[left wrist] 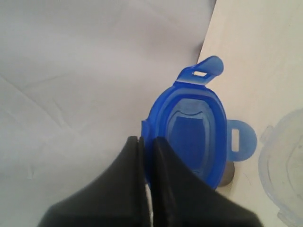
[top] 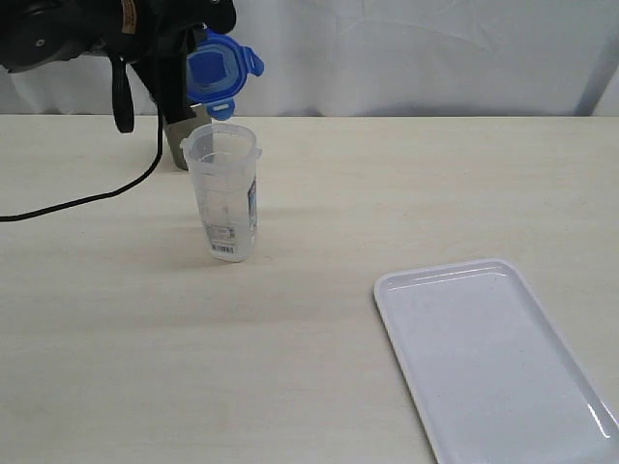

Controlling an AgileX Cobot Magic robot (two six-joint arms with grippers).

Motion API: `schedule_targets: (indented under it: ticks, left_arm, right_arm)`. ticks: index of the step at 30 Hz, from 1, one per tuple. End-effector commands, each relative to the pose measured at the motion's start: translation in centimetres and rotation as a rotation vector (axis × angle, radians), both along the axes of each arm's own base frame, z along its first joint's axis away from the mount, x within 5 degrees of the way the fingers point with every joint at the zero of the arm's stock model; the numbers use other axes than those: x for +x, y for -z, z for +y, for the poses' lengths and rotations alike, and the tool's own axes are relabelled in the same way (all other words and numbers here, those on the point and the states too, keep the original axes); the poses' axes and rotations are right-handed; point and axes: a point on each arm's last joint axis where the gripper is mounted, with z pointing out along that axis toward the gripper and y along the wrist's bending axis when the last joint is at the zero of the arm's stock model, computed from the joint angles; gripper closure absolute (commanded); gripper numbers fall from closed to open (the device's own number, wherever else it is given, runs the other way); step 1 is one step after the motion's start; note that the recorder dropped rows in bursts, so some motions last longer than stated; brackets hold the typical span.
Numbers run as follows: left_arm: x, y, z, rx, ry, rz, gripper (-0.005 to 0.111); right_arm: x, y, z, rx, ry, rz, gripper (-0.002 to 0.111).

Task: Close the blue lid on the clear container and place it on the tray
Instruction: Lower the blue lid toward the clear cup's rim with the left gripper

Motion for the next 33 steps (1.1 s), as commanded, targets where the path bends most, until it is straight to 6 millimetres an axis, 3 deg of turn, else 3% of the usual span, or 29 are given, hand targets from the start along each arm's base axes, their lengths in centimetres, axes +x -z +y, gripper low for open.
schedule_targets:
  ticks: [1, 5, 9, 16, 25, 33]
  left_arm:
    - [-0.1, -0.7, -0.5, -0.099, 0.02, -0.033, 0.107]
    - [0.2, 0.7, -0.6, -0.113, -0.022, 0.039, 0.107]
    - [0.3, 0.6, -0.9, -0.168, -0.02, 0.037, 0.107]
    - [0.1, 1.2, -0.3, -0.116, -0.075, 0.098, 0.107]
    - [0.1, 1.3, -0.2, -0.109, -0.082, 0.106, 0.107]
    - [-0.9, 0.4, -1.5, -0.09, -0.026, 0.073, 0.107]
  right_arm:
    - [0.0, 0.1, 0.0, -0.003, 0.007, -0.006, 0.104]
    - [0.0, 0.1, 0.0, -0.003, 0.007, -0.006, 0.104]
    - [0.0, 0.1, 0.0, -0.003, 0.007, -0.006, 0.104]
    - [0.0, 0.1, 0.0, -0.003, 0.007, -0.006, 0.104]
    - [0.0, 0.1, 0.0, -0.003, 0.007, -0.006, 0.104]
    - [0.0, 0.1, 0.0, -0.003, 0.007, -0.006, 0.104]
